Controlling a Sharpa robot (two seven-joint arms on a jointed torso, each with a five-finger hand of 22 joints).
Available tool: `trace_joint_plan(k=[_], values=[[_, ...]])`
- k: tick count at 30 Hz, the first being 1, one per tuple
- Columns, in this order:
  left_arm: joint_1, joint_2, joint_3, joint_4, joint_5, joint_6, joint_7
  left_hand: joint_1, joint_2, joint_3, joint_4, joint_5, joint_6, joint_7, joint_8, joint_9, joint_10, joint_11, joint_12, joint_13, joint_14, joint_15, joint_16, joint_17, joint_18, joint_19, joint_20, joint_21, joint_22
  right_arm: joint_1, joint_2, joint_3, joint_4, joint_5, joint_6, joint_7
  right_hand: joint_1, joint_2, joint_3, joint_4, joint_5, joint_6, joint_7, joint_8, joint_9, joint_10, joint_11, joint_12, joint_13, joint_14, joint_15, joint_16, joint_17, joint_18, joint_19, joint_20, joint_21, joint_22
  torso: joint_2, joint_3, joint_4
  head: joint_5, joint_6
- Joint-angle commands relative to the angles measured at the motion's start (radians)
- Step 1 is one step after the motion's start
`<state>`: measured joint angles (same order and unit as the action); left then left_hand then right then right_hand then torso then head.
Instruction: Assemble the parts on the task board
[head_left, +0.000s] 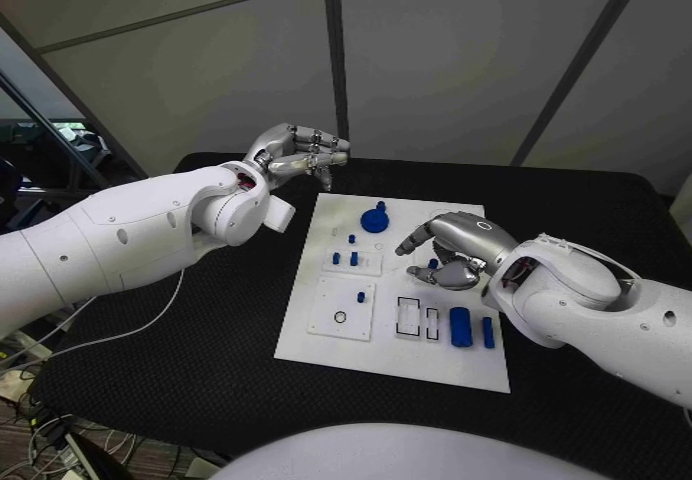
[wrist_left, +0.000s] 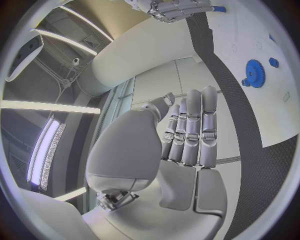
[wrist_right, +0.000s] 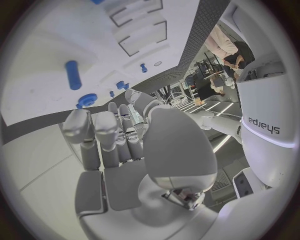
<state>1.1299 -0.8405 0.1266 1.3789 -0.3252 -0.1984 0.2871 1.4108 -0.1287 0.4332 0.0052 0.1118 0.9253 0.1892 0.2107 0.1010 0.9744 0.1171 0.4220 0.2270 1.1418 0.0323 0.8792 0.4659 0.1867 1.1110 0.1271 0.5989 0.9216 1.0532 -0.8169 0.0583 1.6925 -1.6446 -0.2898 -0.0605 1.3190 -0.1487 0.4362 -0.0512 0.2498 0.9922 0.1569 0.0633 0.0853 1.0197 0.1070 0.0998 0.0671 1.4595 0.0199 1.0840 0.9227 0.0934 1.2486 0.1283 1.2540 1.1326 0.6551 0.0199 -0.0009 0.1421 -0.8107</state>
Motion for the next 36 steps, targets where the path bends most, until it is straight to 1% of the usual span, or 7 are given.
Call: trace_joint_plan(k=[1,5,8,18,26,31,36], values=[[0.002,0.000,0.000,0.000,0.004,0.015,0.001,-0.008,0.002,-0.006,0.001,0.003,-0.003,0.003,0.005,-0.001,-0.009,0.000,0.007,0.001,-0.006,0.001,-0.006,-0.001,-0.005,-0.005,0.001,-0.003,-0.002,0.005,-0.022,0.003,-0.008,0.003,0.068,-0.047,-0.002,-0.010,-0.012,0.000,-0.006,-0.006,-0.006,0.002,-0.002,-0.014,0.003,0.008,-0.001,-0.011,0.001,-0.016,-0.019,0.018,-0.018,-0.002,-0.015,-0.018,0.000,-0.0012,0.0015,-0.009,0.006],[0.001,0.000,-0.001,-0.001,0.004,0.016,0.001,-0.008,0.002,-0.006,0.001,0.003,-0.003,0.003,0.005,-0.001,-0.009,0.000,0.007,0.001,-0.006,0.001,-0.006,-0.001,-0.005,-0.005,0.001,-0.003,-0.002,0.008,-0.040,0.006,-0.019,-0.024,0.091,-0.067,0.002,-0.011,-0.025,0.002,-0.012,-0.010,-0.010,0.001,-0.005,-0.030,0.005,0.014,-0.001,-0.019,0.002,-0.033,-0.041,0.021,-0.030,-0.001,-0.031,-0.035,0.001,0.0002,0.0006,-0.011,0.009],[0.001,0.002,-0.001,-0.001,0.004,0.017,0.001,-0.008,0.003,-0.006,0.000,0.003,-0.003,0.003,0.006,-0.001,-0.009,0.000,0.009,0.001,-0.006,0.001,-0.007,-0.001,-0.004,-0.005,0.001,-0.004,-0.002,0.010,-0.043,0.007,-0.031,-0.041,0.110,-0.078,0.003,-0.010,-0.028,0.002,-0.014,-0.011,-0.012,0.002,-0.005,-0.033,0.006,0.016,-0.001,-0.019,0.002,-0.035,-0.043,0.022,-0.031,0.000,-0.033,-0.037,0.001,-0.0007,0.0022,-0.014,0.010],[0.001,0.000,-0.001,0.000,0.004,0.017,0.000,-0.008,0.003,-0.006,0.000,0.003,-0.003,0.003,0.006,-0.001,-0.009,0.000,0.009,0.001,-0.006,0.001,-0.007,-0.001,-0.004,-0.005,0.001,-0.004,-0.002,0.010,-0.026,0.008,-0.056,-0.059,0.147,-0.085,0.012,-0.002,-0.033,0.005,-0.018,-0.005,-0.015,0.004,-0.006,-0.027,0.003,0.033,0.001,-0.015,0.000,-0.034,-0.044,0.021,-0.025,-0.001,-0.032,-0.035,0.002,-0.0013,0.0031,-0.013,0.009],[0.001,-0.003,-0.001,0.000,0.004,0.016,-0.001,-0.008,0.003,-0.006,0.000,0.003,-0.003,0.003,0.006,-0.001,-0.009,0.000,0.009,0.001,-0.006,0.001,-0.007,-0.001,-0.004,-0.005,0.001,-0.004,-0.002,0.010,-0.015,0.007,-0.064,-0.061,0.167,-0.087,0.015,0.011,-0.025,0.014,-0.017,0.017,-0.014,0.010,-0.004,0.021,-0.009,0.076,0.003,-0.004,-0.009,-0.017,-0.030,0.011,0.013,-0.008,-0.001,0.006,0.002,-0.0009,0.0018,-0.013,0.006],[0.002,-0.002,-0.001,0.000,0.004,0.017,-0.001,-0.008,0.003,-0.006,0.000,0.003,-0.003,0.003,0.006,-0.001,-0.009,0.000,0.009,0.001,-0.006,0.001,-0.007,-0.001,-0.004,-0.005,0.001,-0.004,-0.002,0.010,-0.008,0.007,-0.074,-0.063,0.176,-0.090,0.020,0.023,-0.007,0.020,-0.016,0.040,-0.010,0.015,-0.001,0.081,-0.021,0.104,0.008,0.013,-0.019,0.030,0.021,-0.001,0.052,-0.017,0.038,0.056,0.001,-0.0005,0.0019,-0.012,0.004],[0.002,-0.001,-0.001,-0.001,0.004,0.017,-0.001,-0.008,0.003,-0.006,0.000,0.003,-0.003,0.003,0.006,-0.001,-0.009,0.000,0.009,0.001,-0.006,0.001,-0.007,-0.001,-0.004,-0.005,0.001,-0.004,-0.002,0.010,-0.001,0.007,-0.079,-0.064,0.182,-0.090,0.028,0.034,0.007,0.020,-0.021,0.067,-0.010,0.024,0.004,0.126,-0.030,0.119,0.014,0.019,-0.025,0.049,0.040,-0.005,0.068,-0.023,0.055,0.077,0.001,-0.0002,0.0019,-0.012,0.003]])
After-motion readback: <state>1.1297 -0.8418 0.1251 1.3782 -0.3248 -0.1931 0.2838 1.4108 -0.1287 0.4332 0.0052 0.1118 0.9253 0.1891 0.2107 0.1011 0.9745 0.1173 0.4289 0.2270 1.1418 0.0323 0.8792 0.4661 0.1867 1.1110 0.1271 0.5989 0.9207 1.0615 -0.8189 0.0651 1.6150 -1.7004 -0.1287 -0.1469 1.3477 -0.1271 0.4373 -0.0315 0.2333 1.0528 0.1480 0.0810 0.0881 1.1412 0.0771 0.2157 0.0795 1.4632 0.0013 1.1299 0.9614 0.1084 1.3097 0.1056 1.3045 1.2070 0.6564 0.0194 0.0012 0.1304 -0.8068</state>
